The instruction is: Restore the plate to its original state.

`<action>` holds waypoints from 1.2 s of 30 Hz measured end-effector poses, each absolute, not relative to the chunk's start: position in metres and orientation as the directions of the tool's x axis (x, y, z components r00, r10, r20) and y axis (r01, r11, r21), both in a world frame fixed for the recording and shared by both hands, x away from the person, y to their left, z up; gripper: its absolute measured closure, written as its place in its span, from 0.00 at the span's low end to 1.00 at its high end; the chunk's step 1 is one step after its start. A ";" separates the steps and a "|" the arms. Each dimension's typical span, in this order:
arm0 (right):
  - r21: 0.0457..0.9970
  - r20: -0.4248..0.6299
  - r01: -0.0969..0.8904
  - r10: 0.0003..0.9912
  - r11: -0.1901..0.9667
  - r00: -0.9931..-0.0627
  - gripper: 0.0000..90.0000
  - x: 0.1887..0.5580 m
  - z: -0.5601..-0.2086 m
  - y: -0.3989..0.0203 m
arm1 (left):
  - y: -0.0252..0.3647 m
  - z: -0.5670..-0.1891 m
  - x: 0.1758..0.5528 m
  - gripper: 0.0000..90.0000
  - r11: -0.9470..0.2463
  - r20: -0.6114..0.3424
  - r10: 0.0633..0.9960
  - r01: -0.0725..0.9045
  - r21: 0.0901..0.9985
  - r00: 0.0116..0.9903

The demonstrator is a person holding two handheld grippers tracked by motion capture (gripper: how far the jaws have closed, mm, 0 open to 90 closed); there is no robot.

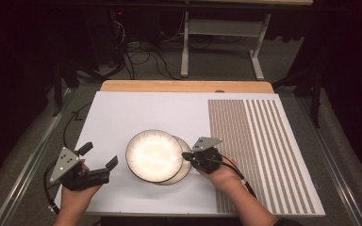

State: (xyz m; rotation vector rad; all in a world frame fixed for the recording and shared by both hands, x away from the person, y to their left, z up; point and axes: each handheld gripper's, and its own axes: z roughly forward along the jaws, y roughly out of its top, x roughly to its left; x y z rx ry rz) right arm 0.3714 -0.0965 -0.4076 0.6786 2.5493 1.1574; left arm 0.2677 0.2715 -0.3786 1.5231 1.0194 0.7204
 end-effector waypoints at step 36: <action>0.752 -0.062 0.303 0.522 0.585 -0.851 1.00 0.369 -0.401 -0.105 | 0.273 -0.379 0.269 0.00 -0.007 -0.095 0.894 0.224 0.975 0.439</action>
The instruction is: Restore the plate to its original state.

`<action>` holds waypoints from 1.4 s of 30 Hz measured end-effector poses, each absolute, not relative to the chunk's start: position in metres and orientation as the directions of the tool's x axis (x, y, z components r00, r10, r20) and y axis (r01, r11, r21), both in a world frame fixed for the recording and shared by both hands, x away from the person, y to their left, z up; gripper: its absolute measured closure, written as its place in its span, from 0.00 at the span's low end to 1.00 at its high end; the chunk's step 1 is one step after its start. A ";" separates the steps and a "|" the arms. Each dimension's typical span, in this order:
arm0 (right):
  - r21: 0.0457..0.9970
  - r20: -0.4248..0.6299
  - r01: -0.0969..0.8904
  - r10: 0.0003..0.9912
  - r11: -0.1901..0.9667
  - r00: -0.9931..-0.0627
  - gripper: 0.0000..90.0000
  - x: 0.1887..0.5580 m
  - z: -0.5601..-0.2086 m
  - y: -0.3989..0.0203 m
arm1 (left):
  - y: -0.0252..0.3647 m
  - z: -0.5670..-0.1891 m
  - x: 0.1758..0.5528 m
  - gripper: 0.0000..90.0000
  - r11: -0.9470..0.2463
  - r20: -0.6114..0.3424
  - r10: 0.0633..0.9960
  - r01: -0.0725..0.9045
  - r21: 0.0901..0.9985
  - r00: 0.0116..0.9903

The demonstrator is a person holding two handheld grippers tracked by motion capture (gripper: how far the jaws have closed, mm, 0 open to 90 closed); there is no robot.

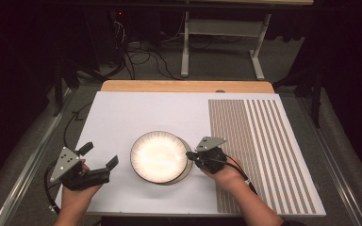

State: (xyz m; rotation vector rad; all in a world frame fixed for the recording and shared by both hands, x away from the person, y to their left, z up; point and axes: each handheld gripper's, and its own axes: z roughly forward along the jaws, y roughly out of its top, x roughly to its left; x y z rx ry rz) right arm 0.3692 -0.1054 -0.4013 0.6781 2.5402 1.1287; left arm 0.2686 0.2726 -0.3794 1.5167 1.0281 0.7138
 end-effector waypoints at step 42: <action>0.785 -0.054 0.316 0.566 0.534 -0.823 1.00 0.360 -0.393 -0.140 | 0.267 -0.382 0.270 0.00 -0.030 -0.081 0.891 0.237 0.971 0.447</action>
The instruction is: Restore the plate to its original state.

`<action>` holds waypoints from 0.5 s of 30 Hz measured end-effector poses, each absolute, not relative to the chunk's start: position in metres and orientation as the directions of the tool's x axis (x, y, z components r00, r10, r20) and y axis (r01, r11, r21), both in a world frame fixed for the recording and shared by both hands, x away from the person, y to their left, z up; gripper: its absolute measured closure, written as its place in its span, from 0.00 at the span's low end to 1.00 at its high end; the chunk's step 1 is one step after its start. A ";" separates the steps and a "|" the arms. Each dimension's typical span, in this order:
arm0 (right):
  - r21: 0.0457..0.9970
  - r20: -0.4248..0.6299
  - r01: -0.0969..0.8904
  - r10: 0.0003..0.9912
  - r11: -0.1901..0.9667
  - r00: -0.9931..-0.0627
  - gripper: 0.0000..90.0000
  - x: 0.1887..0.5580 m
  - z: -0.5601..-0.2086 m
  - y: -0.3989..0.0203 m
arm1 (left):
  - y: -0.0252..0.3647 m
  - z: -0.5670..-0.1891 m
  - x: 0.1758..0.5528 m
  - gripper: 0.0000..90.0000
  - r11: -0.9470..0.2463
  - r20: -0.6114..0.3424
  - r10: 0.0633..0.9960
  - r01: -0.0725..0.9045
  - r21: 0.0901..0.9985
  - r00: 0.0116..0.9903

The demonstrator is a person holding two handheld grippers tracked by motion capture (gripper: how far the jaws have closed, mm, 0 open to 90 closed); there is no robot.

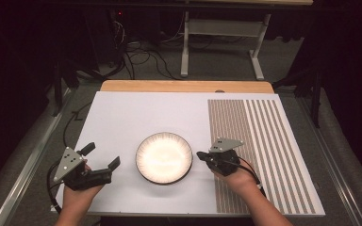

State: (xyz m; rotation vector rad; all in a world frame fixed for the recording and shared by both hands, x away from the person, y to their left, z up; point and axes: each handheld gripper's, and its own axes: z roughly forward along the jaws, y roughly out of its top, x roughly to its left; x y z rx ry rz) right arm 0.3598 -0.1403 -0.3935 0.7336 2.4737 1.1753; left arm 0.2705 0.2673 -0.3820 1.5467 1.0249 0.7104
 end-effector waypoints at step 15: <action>0.843 -0.058 0.306 0.640 0.442 -0.766 0.88 0.335 -0.380 -0.189 | 0.263 -0.384 0.272 0.00 -0.047 -0.073 0.889 0.247 0.968 0.452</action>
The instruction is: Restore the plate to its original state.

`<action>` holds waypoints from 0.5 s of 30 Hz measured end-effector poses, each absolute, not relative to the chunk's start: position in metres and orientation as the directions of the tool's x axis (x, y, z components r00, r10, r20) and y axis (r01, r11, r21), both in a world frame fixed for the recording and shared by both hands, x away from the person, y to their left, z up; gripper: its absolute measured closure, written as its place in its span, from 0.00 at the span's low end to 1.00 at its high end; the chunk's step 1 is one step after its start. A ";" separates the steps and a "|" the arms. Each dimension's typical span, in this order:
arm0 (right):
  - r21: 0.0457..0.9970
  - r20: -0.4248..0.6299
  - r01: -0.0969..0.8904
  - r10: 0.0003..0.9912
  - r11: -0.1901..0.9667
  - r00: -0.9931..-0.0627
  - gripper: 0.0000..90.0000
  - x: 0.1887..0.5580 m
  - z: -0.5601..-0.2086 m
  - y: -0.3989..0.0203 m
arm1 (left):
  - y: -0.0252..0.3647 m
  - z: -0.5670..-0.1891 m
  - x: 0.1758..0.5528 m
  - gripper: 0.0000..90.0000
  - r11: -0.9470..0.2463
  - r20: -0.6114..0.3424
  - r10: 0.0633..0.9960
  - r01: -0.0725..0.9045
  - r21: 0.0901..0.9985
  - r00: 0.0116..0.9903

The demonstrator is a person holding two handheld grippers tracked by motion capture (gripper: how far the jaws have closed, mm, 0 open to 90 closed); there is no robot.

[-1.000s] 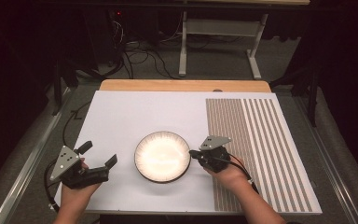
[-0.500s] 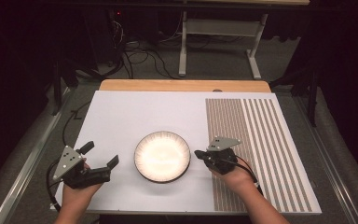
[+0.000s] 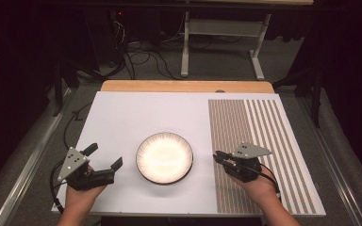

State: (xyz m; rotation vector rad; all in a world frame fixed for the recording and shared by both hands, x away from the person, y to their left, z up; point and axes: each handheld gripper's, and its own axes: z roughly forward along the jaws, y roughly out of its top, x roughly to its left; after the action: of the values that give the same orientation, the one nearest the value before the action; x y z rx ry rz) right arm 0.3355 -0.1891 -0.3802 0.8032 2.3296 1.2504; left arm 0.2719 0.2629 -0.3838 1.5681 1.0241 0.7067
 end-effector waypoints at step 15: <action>0.925 -0.001 0.285 0.752 0.250 -0.659 0.25 0.315 -0.376 -0.245 | 0.259 -0.387 0.273 0.00 -0.062 -0.068 0.883 0.258 0.964 0.464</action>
State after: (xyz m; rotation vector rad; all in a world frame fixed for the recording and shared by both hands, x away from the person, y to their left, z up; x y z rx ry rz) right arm 0.3152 -0.2454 -0.3762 0.9430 2.0800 1.3953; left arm 0.2729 0.2594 -0.3866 1.5899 1.0176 0.6956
